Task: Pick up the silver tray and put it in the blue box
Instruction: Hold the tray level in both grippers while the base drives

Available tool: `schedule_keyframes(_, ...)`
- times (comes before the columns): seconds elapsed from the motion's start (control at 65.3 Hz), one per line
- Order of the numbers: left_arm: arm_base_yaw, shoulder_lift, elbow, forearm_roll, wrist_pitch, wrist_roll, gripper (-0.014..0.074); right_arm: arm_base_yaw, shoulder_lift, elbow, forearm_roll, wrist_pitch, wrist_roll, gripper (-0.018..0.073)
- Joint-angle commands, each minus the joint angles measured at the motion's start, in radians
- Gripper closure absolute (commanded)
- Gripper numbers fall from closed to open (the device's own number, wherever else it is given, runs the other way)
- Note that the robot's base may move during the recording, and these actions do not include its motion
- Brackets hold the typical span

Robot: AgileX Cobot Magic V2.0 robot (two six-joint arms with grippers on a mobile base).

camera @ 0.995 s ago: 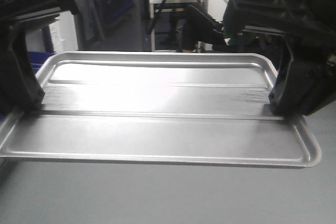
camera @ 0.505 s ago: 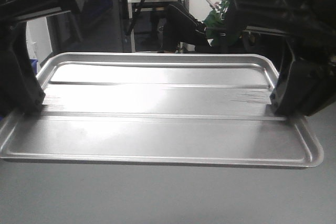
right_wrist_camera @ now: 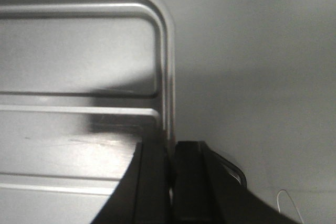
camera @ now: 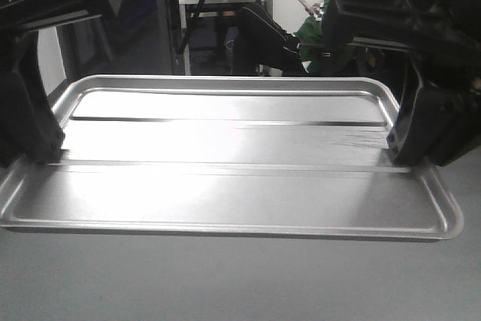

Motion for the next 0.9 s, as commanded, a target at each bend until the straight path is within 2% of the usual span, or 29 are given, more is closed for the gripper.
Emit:
schedule_keyframes(0.0, 0.005, -0.023, -0.021, 0.055, 0.051, -0.009, 0.07, -0.01, -0.026, -0.017, -0.071, 0.057, -0.005, 0.0507)
schedule_keyframes(0.888, 0.005, -0.023, -0.021, 0.055, 0.051, -0.009, 0.07, -0.01, -0.026, -0.017, -0.071, 0.058, -0.005, 0.0507)
